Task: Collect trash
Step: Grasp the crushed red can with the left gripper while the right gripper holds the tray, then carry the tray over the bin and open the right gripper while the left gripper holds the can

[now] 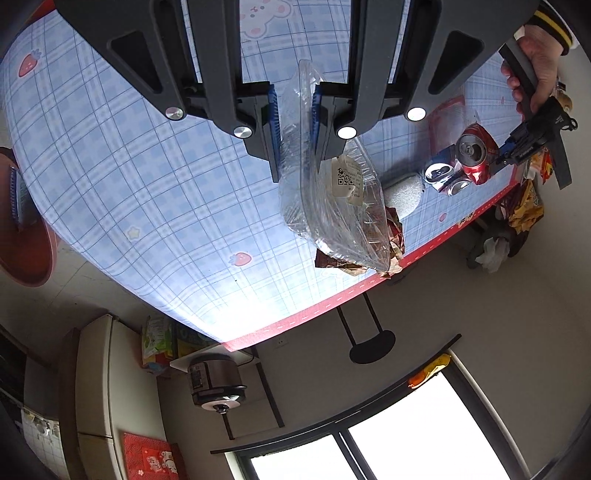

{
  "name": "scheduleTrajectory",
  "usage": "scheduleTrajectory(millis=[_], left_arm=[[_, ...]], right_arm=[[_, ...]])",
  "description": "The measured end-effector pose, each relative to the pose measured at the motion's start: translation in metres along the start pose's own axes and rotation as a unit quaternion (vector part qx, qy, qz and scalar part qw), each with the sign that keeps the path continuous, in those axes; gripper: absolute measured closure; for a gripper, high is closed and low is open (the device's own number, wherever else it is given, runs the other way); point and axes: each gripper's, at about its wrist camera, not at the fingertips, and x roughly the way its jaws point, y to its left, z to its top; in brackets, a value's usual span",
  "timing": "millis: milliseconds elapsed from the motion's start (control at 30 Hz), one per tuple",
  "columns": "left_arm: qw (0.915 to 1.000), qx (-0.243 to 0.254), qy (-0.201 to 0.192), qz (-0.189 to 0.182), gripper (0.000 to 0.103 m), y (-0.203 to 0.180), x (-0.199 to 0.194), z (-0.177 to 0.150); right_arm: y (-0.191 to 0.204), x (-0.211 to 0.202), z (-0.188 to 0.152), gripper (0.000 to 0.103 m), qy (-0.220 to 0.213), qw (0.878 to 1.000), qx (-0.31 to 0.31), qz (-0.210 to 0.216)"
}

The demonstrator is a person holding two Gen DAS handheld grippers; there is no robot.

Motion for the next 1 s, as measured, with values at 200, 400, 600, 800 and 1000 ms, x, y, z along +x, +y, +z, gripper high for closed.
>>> scheduleTrajectory(millis=[200, 400, 600, 800, 1000], left_arm=[[0.9999, -0.009, 0.005, -0.009, 0.061, 0.005, 0.007, -0.008], [0.9997, 0.019, -0.007, -0.013, 0.078, -0.002, -0.015, -0.013], [0.9983, 0.051, -0.02, -0.018, 0.078, -0.018, -0.054, -0.028], [0.9954, 0.082, -0.045, -0.019, 0.079, -0.043, -0.098, -0.038], [0.9933, 0.099, -0.057, -0.021, 0.079, -0.071, -0.124, -0.044]], right_arm=[[0.0, -0.002, -0.002, 0.089, 0.007, 1.0, -0.005, 0.002], [0.005, -0.007, -0.002, 0.089, 0.003, 1.0, -0.01, 0.012], [0.008, -0.014, 0.0, 0.089, -0.004, 1.0, -0.011, 0.027], [-0.001, -0.027, 0.004, 0.089, -0.017, 0.999, -0.002, 0.042], [-0.028, -0.047, 0.007, 0.089, -0.033, 0.998, 0.019, 0.049]])
